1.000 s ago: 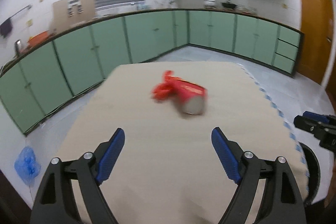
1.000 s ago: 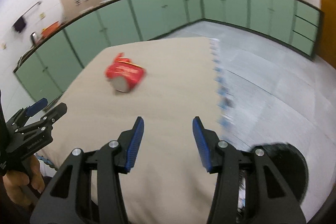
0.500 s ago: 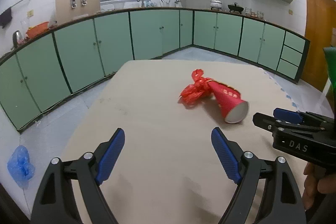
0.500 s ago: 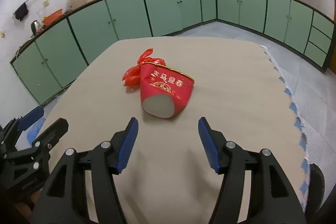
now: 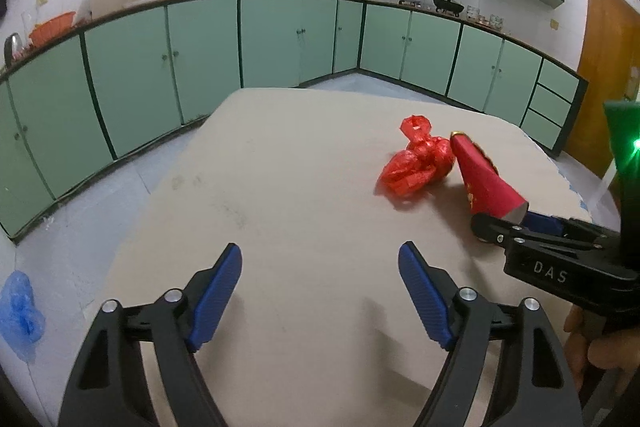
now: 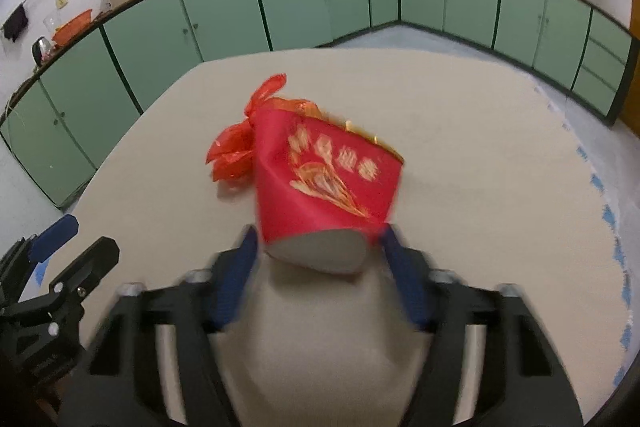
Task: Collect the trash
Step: 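Lift the red cup with the right tool while the left tool grasps the red plastic bag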
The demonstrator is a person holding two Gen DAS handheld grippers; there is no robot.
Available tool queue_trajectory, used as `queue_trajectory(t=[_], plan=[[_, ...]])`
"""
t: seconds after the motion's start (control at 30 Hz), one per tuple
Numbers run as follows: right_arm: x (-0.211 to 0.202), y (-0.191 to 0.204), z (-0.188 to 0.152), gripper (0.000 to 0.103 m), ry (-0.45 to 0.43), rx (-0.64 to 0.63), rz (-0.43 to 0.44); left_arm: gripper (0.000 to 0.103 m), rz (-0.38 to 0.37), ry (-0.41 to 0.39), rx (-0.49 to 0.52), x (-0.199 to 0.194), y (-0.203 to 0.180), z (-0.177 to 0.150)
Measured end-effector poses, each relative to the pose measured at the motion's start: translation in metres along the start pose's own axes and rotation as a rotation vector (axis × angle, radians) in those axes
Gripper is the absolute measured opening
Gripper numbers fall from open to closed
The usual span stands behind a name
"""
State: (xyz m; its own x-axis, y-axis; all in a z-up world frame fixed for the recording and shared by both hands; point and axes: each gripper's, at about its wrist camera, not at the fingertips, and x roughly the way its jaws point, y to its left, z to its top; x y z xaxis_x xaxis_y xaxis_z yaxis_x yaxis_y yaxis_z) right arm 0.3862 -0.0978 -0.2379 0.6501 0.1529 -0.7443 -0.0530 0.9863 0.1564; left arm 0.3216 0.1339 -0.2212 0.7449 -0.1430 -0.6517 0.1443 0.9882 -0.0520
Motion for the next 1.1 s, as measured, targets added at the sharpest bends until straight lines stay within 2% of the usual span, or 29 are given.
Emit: queue_trajectory(t=[0.23, 0.5, 0.87, 1.1], plan=[[-0.019, -0.013, 0.0, 0.054, -0.044, 0.017, 0.013, 0.078, 0.002, -0.01, 0.038, -0.001, -0.012, 0.004], [-0.031, -0.038, 0.004, 0.053, -0.07, 0.029, -0.01, 0.078, -0.026, -0.005, 0.07, 0.012, -0.046, 0.014], [-0.016, -0.087, 0.03, 0.053, -0.067, 0.047, -0.055, 0.078, -0.049, 0.011, 0.096, 0.048, -0.079, 0.043], [-0.001, -0.104, 0.038, 0.053, -0.057, 0.057, -0.05, 0.078, -0.023, 0.057, 0.109, 0.084, -0.089, 0.058]])
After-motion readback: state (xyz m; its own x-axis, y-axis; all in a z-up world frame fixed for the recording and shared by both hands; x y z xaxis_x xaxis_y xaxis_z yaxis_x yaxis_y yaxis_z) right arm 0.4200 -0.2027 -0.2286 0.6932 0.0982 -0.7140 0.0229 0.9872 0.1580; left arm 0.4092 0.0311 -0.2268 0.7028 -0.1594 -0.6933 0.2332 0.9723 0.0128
